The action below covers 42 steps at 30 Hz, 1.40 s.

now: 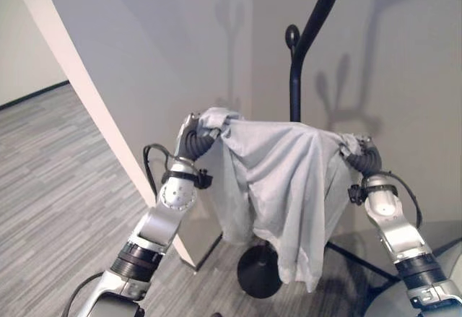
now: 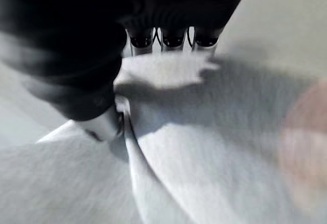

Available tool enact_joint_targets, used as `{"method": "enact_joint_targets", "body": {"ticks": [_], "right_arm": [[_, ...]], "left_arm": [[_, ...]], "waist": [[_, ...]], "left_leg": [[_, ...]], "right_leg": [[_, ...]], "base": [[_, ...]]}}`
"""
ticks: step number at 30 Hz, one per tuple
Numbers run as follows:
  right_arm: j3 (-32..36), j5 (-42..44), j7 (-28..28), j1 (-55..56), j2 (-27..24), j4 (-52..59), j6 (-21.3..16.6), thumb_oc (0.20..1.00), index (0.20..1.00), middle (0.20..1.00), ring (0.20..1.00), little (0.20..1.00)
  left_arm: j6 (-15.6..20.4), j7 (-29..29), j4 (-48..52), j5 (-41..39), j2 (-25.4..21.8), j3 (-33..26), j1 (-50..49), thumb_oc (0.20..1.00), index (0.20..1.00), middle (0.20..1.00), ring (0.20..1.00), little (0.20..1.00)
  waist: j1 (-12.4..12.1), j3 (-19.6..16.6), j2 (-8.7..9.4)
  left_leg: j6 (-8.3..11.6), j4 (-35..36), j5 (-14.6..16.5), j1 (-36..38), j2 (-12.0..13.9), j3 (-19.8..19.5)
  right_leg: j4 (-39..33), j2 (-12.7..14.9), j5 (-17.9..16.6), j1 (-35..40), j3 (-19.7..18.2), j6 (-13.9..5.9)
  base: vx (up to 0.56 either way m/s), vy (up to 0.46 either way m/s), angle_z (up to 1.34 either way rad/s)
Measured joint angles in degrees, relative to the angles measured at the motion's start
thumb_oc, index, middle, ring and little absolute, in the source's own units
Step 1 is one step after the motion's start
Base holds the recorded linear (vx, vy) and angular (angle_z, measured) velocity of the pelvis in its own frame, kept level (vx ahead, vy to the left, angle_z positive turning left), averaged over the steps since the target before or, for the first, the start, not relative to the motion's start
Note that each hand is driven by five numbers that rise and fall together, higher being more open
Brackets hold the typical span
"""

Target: Hang the clothes on the sofa on the clothes rack.

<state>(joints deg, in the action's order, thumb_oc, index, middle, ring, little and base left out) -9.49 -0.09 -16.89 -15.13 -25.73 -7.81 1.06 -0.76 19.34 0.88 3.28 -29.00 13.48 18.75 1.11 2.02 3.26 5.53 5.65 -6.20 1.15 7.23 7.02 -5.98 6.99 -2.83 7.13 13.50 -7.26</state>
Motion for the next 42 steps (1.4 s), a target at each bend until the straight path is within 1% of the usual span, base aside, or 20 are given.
{"method": "enact_joint_targets", "body": {"ticks": [4, 8, 21, 25, 30, 33, 35, 36, 38, 39, 40, 41, 42], "right_arm": [[0.0, 0.0, 0.0, 0.9, 0.0, -0.1, 0.1, 1.000, 1.000, 1.000, 1.000, 1.000], [0.0, 0.0, 0.0, 0.9, 0.0, -0.1, 0.1, 1.000, 1.000, 1.000, 1.000, 1.000], [0.4, 0.1, -0.1, 1.3, 0.0, -0.1, 0.1, 1.000, 1.000, 1.000, 1.000, 1.000], [2.8, 0.1, -0.2, 2.1, 0.0, -0.1, 0.1, 1.000, 1.000, 1.000, 1.000, 1.000], [7.4, 0.1, -0.2, 7.8, 0.0, 0.1, -0.1, 1.000, 1.000, 1.000, 1.000, 1.000], [9.9, 0.1, 0.5, 15.3, 1.3, 0.1, -0.6, 1.000, 1.000, 1.000, 1.000, 1.000], [11.0, 0.2, 1.4, 20.8, 2.5, -0.1, -0.4, 1.000, 1.000, 1.000, 1.000, 1.000], [11.1, 0.3, 2.5, 24.5, 3.6, -1.4, 0.0, 1.000, 1.000, 1.000, 1.000, 1.000], [11.3, 0.2, 4.9, 28.3, 5.3, -2.1, 0.0, 1.000, 1.000, 1.000, 1.000, 1.000], [11.2, 0.2, 5.6, 30.0, 5.7, -2.7, -0.1, 1.000, 1.000, 1.000, 1.000, 1.000], [11.1, 0.2, 6.9, 31.1, 6.7, -5.2, 0.2, 1.000, 1.000, 1.000, 1.000, 1.000], [11.0, 0.2, 7.7, 31.5, 6.9, -6.2, 0.5, 1.000, 1.000, 1.000, 1.000, 1.000], [11.1, 0.2, 8.3, 32.1, 7.0, -6.7, 0.4, 1.000, 1.000, 1.000, 1.000, 1.000]], "left_arm": [[-1.0, 0.0, -1.7, -0.4, 0.0, -1.3, 0.0, 1.000, 1.000, 1.000, 1.000, 1.000], [-1.0, 0.0, -1.7, -0.4, 0.0, -2.5, 0.0, 1.000, 1.000, 1.000, 1.000, 1.000], [-1.1, 0.0, -1.7, -0.8, 0.0, -2.7, -1.5, 1.000, 1.000, 1.000, 1.000, 1.000], [-1.0, 0.0, -1.7, -0.8, 0.0, -4.0, -2.8, 1.000, 1.000, 1.000, 1.000, 1.000], [-1.0, -0.9, -1.3, -0.9, 0.1, -9.3, -10.8, 1.000, 1.000, 1.000, 1.000, 1.000], [-0.5, -2.4, -1.1, -0.9, 0.4, -12.3, -18.9, 1.000, 1.000, 1.000, 1.000, 1.000], [-0.5, -3.9, -1.3, -1.5, 1.5, -14.7, -25.3, 1.000, 1.000, 1.000, 1.000, 1.000], [-0.9, -5.3, -2.2, -3.9, 2.3, -15.0, -29.1, 1.000, 1.000, 1.000, 1.000, 1.000], [-0.2, -8.0, -3.6, -5.8, 4.0, -16.2, -34.0, 1.000, 1.000, 1.000, 1.000, 1.000], [-0.1, -8.9, -5.2, -6.9, 4.8, -16.3, -35.5, 1.000, 1.000, 1.000, 1.000, 1.000], [0.0, -10.1, -9.8, -7.6, 6.3, -16.3, -37.1, 1.000, 1.000, 1.000, 1.000, 1.000], [-0.8, -10.9, -11.6, -7.7, 6.9, -16.2, -37.9, 1.000, 1.000, 1.000, 1.000, 1.000], [-0.7, -11.5, -12.7, -7.8, 7.3, -16.2, -39.3, 1.000, 1.000, 1.000, 1.000, 1.000]], "waist": [[0.0, 0.0, 0.06], [0.0, -0.1, 0.08], [0.1, -0.3, 0.42], [0.2, -0.3, 0.41], [0.2, -0.4, 0.37], [0.2, -0.3, 0.31], [0.3, -0.3, 0.22], [0.2, -0.3, 0.13], [0.4, -0.2, -0.20], [0.4, -0.1, -0.42], [0.4, 0.0, -0.74], [0.4, 0.1, -0.97], [0.4, -0.1, -1.14]], "left_leg": [[0.03, 0.0, 0.0, 0.0, 0.0, 0.0], [0.04, 0.0, 0.0, 0.0, 0.0, 0.0], [0.03, 0.0, 0.0, 0.1, 0.0, 0.0], [0.05, 0.0, 0.0, 0.1, 0.0, 0.1], [0.17, 0.0, 0.2, 0.0, 0.0, 0.2], [0.40, 0.0, 0.3, -0.1, 0.0, 0.3], [0.52, 0.0, 0.4, -0.1, 0.0, 0.4], [0.33, 0.0, 0.6, -0.3, 0.0, 0.4], [0.36, 0.0, 0.7, -0.3, 0.0, 0.5], [0.35, 0.0, 0.8, -0.3, -0.1, 0.6], [0.33, 0.0, 0.8, -0.3, -0.1, 0.8], [0.32, 0.0, 0.8, -0.4, -0.1, 0.8], [0.27, 0.0, 0.7, -0.9, 0.0, 0.9]], "right_leg": [[0.0, 0.0, 0.0, 0.0, 0.1, 0.05], [0.0, 0.0, 0.0, 0.0, 0.1, 0.11], [0.0, 0.0, 0.0, 0.0, 0.1, 0.04], [0.0, 0.1, 0.1, 0.0, 0.0, 0.01], [0.0, 0.1, 0.3, -0.4, -0.1, -0.01], [0.0, 0.1, 0.5, -0.6, -0.1, -0.09], [0.0, 0.1, 0.7, -0.7, -0.2, -0.07], [0.0, 0.1, 0.8, -0.9, -0.3, -0.02], [0.0, 0.2, 0.9, -1.0, -0.4, -0.04], [0.0, 0.2, 1.0, -1.0, -0.5, 0.06], [0.0, 0.2, 1.0, -1.1, -0.6, 0.05], [0.0, 0.2, 1.0, -1.2, -0.7, 0.13], [0.0, 0.2, 1.0, -1.8, -0.7, 0.15]], "base": [[0.00, 0.000, 0.00], [0.00, 0.000, 0.00], [0.00, 0.000, 0.00], [0.00, 0.000, 0.00], [0.00, 0.000, 0.00], [0.00, 0.000, 0.00], [0.01, 0.011, -0.02], [0.00, 0.000, 0.00], [0.01, 0.033, -0.03], [-0.01, 0.041, -0.06], [-0.02, 0.046, -0.06], [0.00, 0.045, -0.06], [0.00, 0.031, -0.06]]}}
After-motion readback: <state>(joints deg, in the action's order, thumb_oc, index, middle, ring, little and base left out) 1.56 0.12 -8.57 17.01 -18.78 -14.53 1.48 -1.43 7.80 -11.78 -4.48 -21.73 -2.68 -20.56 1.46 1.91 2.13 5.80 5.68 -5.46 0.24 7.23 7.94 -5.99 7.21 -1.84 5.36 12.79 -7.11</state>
